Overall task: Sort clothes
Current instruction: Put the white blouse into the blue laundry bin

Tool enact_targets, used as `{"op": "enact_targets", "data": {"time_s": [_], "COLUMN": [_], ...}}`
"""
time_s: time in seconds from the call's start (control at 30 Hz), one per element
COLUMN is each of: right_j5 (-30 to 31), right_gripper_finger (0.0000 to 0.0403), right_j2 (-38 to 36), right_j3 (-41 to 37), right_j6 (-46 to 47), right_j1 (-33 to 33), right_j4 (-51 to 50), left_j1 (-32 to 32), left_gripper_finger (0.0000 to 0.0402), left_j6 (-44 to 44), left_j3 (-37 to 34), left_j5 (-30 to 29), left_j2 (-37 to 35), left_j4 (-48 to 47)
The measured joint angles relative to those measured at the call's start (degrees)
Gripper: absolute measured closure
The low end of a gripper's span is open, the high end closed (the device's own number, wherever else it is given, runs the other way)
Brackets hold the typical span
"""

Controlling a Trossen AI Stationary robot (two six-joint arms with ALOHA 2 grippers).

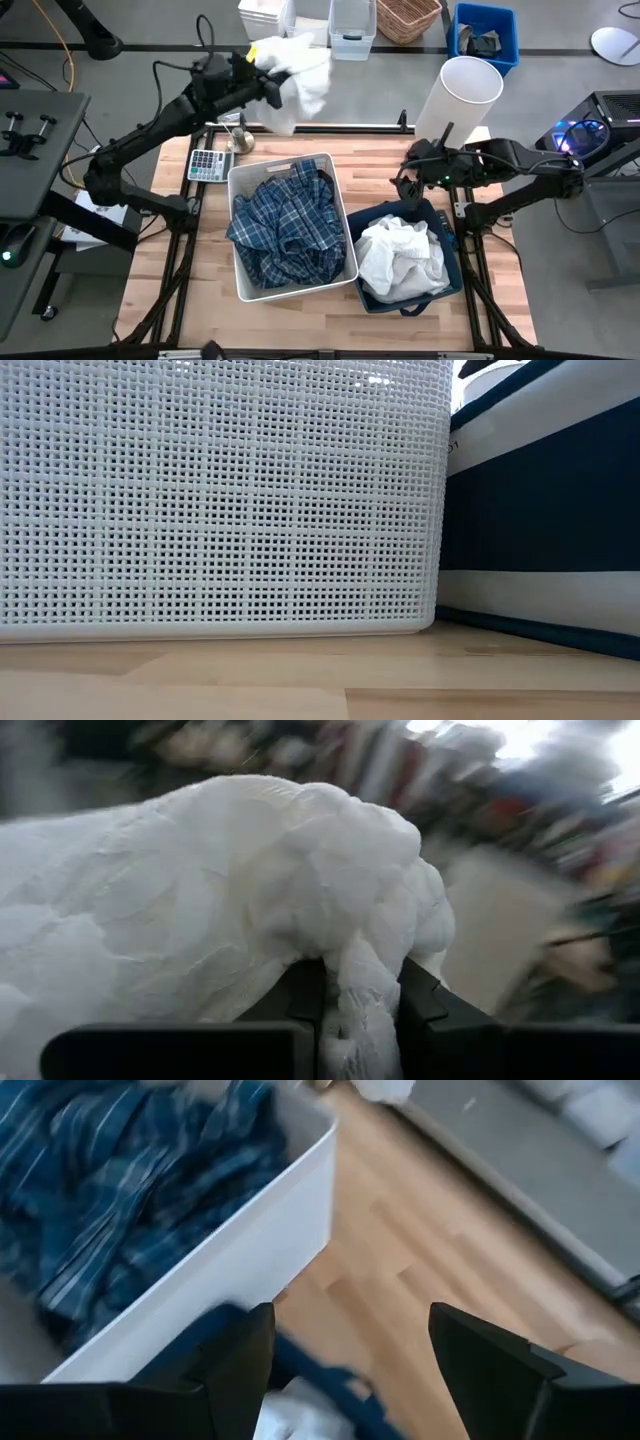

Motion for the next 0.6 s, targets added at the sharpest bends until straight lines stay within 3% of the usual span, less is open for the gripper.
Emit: {"op": "enact_targets", "data": {"time_s": [0.33,0.6], "right_j5": [22.2,28.7], "right_gripper_finger": [0.0142,0.0142], "right_j2": [-9.2,-14.9], "right_j3": [0.0,0.0], "right_j6": [0.1,0.6], "right_j1": [0.3,0.2], "right_j4": [1.6,2.7], "left_j1": [-16.2,-26.5], "left_gripper_finger": [0.0361,0.0361], "left_j6": [0.2,-2.9], "left_j3": [8.0,15.7], "left_j5": [7.0,13.1], "left_j2": [7.8,21.8], "left_j4": [24.8,41.3]}}
